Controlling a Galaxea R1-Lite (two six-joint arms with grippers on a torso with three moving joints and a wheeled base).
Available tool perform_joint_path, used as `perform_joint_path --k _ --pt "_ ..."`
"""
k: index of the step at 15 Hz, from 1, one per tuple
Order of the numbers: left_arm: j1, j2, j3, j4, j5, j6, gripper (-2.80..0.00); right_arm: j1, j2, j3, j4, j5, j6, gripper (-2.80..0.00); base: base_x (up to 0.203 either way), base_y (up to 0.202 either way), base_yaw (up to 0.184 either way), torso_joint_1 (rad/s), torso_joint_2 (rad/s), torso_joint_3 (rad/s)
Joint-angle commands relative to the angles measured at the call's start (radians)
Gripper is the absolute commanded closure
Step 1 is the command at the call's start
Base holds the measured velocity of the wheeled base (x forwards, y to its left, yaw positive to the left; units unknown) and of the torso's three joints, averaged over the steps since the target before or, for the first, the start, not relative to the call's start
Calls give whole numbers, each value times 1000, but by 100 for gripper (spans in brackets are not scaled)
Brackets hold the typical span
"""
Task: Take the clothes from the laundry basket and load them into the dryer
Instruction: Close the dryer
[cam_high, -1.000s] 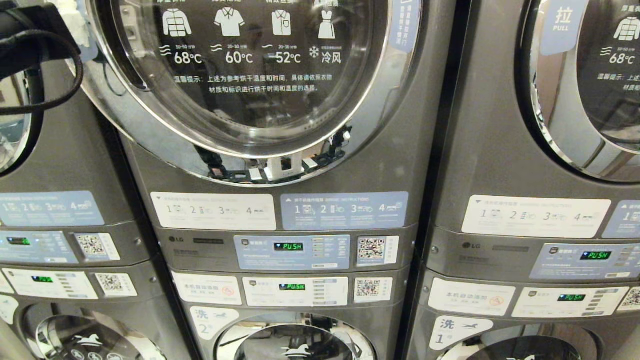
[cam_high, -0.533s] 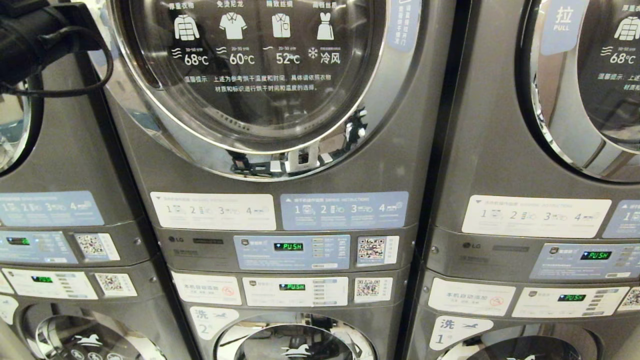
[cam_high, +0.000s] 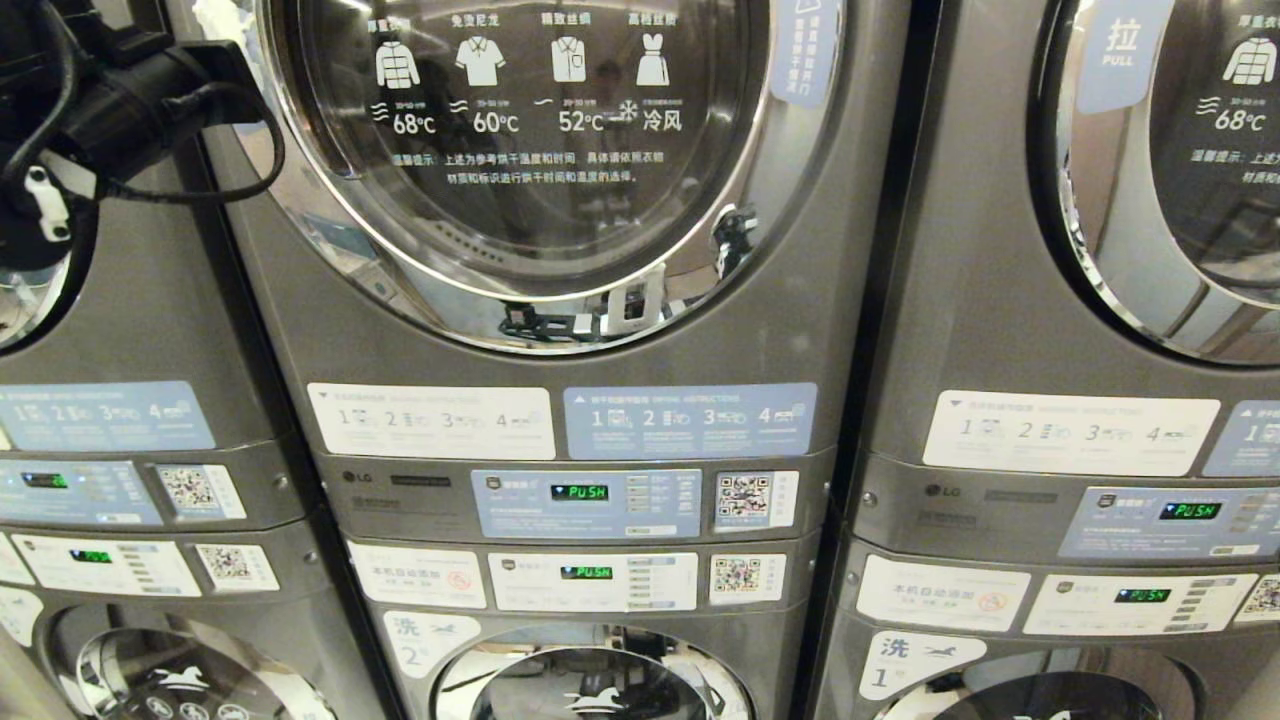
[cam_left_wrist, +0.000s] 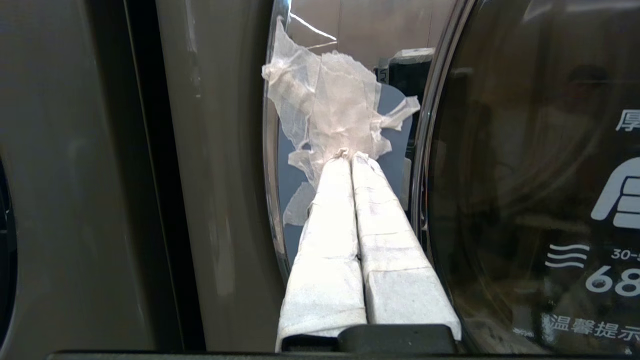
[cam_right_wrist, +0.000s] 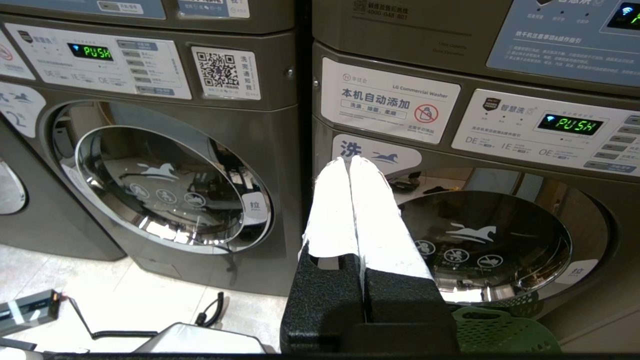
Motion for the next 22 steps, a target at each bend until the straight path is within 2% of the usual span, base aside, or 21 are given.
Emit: perform_joint_path --k 1,3,8,10,13,15,17,20,22 --pt "-3 47 -35 -6 -2 -1 0 1 0 0 0 0 2 0 0 0 0 0 0 0" --pt "-12 74 -69 -5 -4 -3 0 1 0 0 0 0 2 0 0 0 0 0 0 0" --pt "-36 73 -69 -6 -1 0 0 1 1 0 0 0 2 0 0 0 0 0 0 0" --pt "-39 22 -64 -16 4 3 0 1 0 0 0 0 2 0 0 0 0 0 0 0" --pt "-39 -168 14 -12 7 4 0 1 2 0 0 0 0 0 0 0 0 8 5 0" --pt "-41 -351 159 4 4 9 0 1 2 -1 0 0 -3 0 0 0 0 0 0 0" --pt "-41 -562 364 38 -1 13 0 1 2 -1 0 0 -3 0 0 0 0 0 0 0" --pt "-42 -904 764 142 -34 15 0 1 2 -1 0 0 -3 0 0 0 0 0 0 0" --pt "-42 -1096 1037 263 -72 14 0 1 2 0 0 0 -2 0 0 0 0 0 0 0"
